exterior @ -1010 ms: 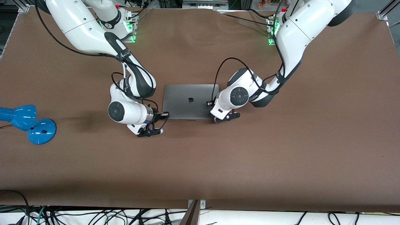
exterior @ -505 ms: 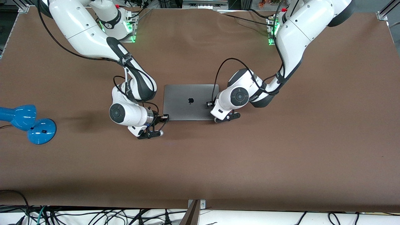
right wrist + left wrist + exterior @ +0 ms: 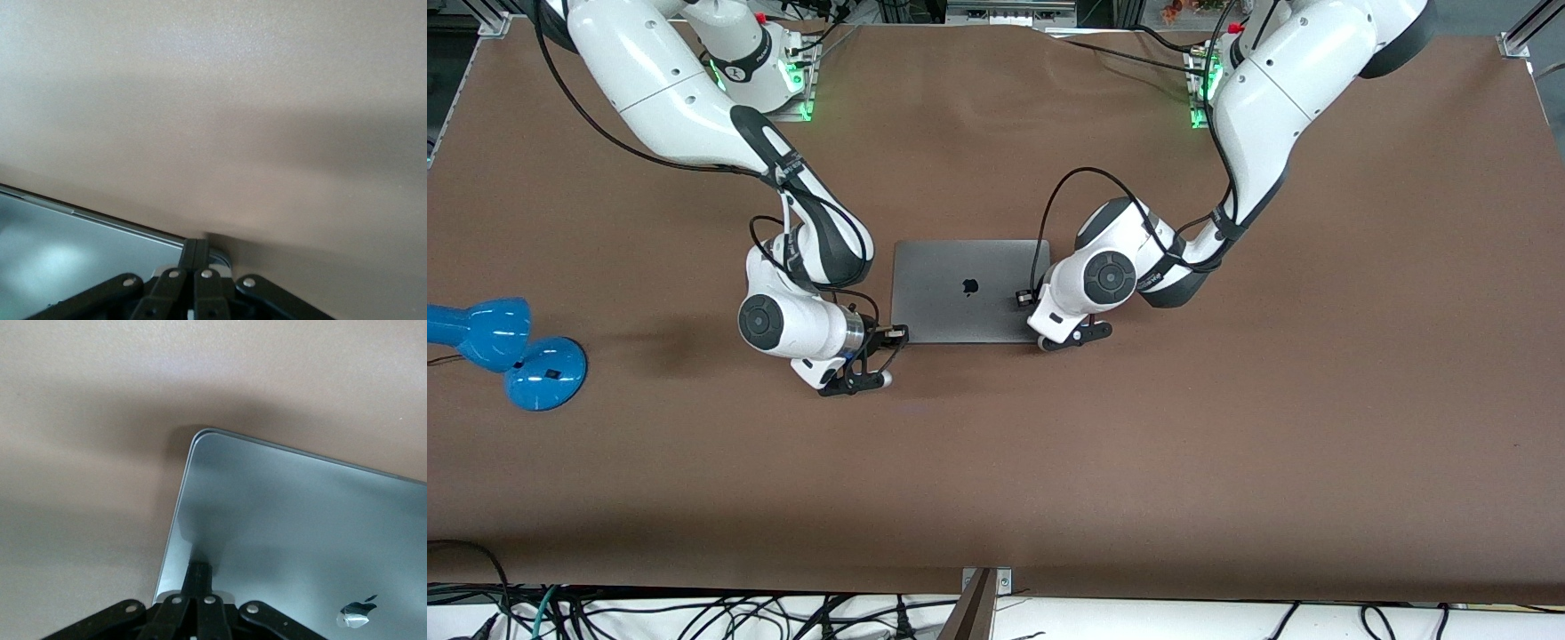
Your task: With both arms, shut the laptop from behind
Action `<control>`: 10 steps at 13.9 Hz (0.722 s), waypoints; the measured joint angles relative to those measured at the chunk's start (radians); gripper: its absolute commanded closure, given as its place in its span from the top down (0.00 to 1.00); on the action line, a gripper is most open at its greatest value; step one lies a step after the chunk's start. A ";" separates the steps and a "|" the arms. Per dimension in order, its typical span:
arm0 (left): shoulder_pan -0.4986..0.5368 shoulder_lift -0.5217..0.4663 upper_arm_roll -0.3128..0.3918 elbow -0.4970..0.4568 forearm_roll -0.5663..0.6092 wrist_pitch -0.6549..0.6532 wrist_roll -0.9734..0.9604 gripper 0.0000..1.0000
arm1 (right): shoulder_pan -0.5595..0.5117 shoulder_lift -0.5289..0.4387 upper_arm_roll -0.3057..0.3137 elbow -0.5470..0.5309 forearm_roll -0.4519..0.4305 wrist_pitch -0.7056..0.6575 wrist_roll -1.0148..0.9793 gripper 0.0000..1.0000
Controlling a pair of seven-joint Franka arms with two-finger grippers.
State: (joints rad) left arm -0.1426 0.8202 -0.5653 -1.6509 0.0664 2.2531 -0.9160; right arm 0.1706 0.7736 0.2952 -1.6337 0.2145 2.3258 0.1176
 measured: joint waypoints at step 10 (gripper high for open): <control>0.037 -0.049 0.005 0.039 0.004 -0.046 0.002 1.00 | 0.018 -0.003 0.003 0.033 -0.035 0.001 0.015 1.00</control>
State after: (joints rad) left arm -0.1055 0.7711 -0.5607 -1.6122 0.0700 2.2075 -0.9139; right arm 0.1884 0.7703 0.2978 -1.6005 0.1794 2.3263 0.1329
